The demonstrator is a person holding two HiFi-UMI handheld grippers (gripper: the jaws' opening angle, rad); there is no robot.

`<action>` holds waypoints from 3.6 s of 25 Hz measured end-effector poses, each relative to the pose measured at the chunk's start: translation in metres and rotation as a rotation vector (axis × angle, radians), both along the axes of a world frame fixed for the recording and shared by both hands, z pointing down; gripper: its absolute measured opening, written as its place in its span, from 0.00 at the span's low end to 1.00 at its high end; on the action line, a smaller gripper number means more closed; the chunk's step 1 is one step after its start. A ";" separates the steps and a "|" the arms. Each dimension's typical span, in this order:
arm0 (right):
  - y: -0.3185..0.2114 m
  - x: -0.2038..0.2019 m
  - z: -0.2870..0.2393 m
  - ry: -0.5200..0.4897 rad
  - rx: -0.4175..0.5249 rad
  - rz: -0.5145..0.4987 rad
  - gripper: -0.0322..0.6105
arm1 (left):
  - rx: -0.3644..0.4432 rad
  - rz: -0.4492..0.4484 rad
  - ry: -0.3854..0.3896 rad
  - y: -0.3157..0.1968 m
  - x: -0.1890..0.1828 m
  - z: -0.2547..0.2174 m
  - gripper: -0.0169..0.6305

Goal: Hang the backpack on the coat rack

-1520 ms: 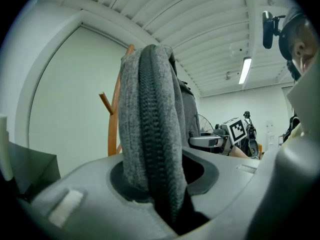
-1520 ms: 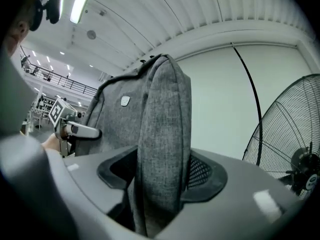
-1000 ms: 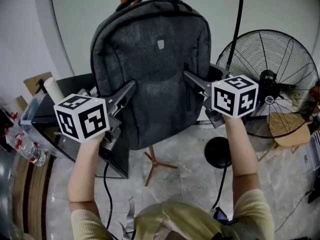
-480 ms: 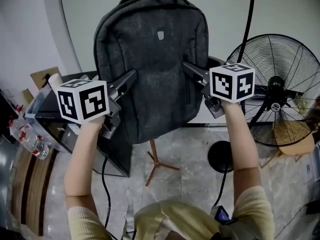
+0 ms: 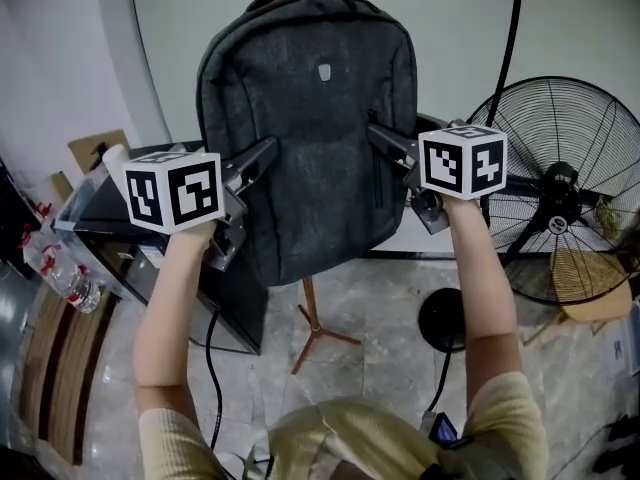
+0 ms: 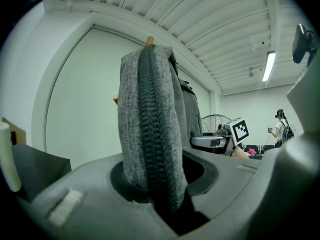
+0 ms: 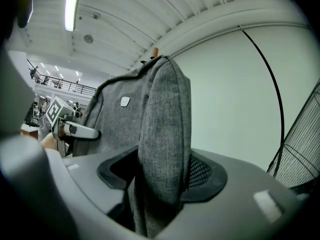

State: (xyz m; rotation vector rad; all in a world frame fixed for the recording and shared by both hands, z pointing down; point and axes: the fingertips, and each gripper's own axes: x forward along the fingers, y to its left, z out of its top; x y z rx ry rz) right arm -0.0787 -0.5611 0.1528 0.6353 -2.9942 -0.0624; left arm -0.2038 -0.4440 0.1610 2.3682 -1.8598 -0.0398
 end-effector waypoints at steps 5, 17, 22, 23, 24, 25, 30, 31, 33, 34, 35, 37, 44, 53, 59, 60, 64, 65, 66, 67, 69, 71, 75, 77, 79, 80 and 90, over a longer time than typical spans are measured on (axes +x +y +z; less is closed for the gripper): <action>-0.005 -0.006 0.004 0.006 -0.009 0.000 0.47 | -0.010 -0.010 0.010 -0.004 -0.005 0.005 0.22; -0.015 -0.018 0.021 0.018 -0.022 -0.002 0.48 | -0.038 -0.027 0.065 -0.012 -0.018 0.027 0.23; -0.018 -0.020 0.025 0.011 -0.013 -0.003 0.49 | -0.037 -0.031 0.065 -0.014 -0.020 0.031 0.24; -0.019 -0.021 0.026 0.009 -0.012 -0.003 0.49 | -0.036 -0.032 0.064 -0.014 -0.021 0.033 0.24; -0.020 -0.021 0.028 0.007 -0.012 -0.005 0.49 | -0.033 -0.036 0.060 -0.015 -0.023 0.034 0.24; -0.020 -0.022 0.029 0.006 -0.013 -0.008 0.50 | -0.029 -0.043 0.055 -0.015 -0.026 0.035 0.25; -0.023 -0.023 0.033 -0.003 -0.002 -0.015 0.51 | -0.012 -0.052 0.043 -0.016 -0.030 0.038 0.27; -0.023 -0.023 0.034 -0.008 0.002 -0.016 0.51 | -0.007 -0.055 0.038 -0.016 -0.031 0.039 0.28; -0.024 -0.024 0.037 -0.018 0.013 -0.016 0.52 | 0.004 -0.059 0.029 -0.016 -0.033 0.040 0.30; -0.024 -0.024 0.039 -0.023 0.020 -0.014 0.52 | 0.009 -0.059 0.026 -0.016 -0.034 0.041 0.30; -0.024 -0.025 0.040 -0.026 0.027 -0.010 0.53 | 0.012 -0.059 0.023 -0.016 -0.034 0.042 0.31; -0.024 -0.026 0.040 -0.028 0.044 0.000 0.53 | 0.018 -0.057 0.018 -0.016 -0.035 0.042 0.31; -0.025 -0.022 0.038 -0.025 0.097 0.032 0.55 | 0.050 -0.052 0.000 -0.017 -0.034 0.040 0.33; -0.022 -0.016 0.035 0.013 0.234 0.140 0.60 | 0.147 -0.079 -0.022 -0.004 -0.039 0.039 0.40; -0.018 -0.007 0.038 0.027 0.271 0.190 0.58 | 0.197 -0.098 0.002 0.004 -0.040 0.038 0.41; -0.017 -0.005 0.038 0.024 0.271 0.197 0.58 | 0.201 -0.100 -0.002 0.005 -0.040 0.038 0.41; -0.011 0.002 0.039 0.006 0.272 0.219 0.57 | 0.215 -0.101 -0.010 0.011 -0.040 0.037 0.41; -0.008 0.003 0.039 0.001 0.272 0.223 0.57 | 0.220 -0.101 -0.011 0.012 -0.040 0.036 0.41; -0.006 0.005 0.039 -0.004 0.273 0.227 0.56 | 0.225 -0.102 -0.013 0.013 -0.040 0.036 0.41; -0.004 0.007 0.038 -0.011 0.274 0.232 0.56 | 0.230 -0.103 -0.016 0.015 -0.039 0.035 0.42; 0.002 0.011 0.037 -0.030 0.277 0.244 0.54 | 0.240 -0.106 -0.021 0.019 -0.039 0.035 0.42; 0.008 0.014 0.035 -0.048 0.281 0.251 0.52 | 0.249 -0.108 -0.024 0.023 -0.039 0.034 0.42; 0.023 0.015 0.032 -0.067 0.284 0.243 0.50 | 0.274 -0.120 -0.037 0.032 -0.041 0.032 0.42; 0.030 0.016 0.033 -0.076 0.282 0.240 0.49 | 0.287 -0.126 -0.049 0.038 -0.041 0.031 0.42; 0.036 0.016 0.034 -0.081 0.280 0.242 0.48 | 0.311 -0.137 -0.068 0.048 -0.043 0.028 0.41; 0.040 0.017 0.035 -0.084 0.279 0.245 0.48 | 0.327 -0.144 -0.078 0.054 -0.045 0.025 0.41; 0.069 0.019 0.043 -0.111 0.262 0.244 0.43 | 0.391 -0.152 -0.116 0.095 -0.040 0.014 0.39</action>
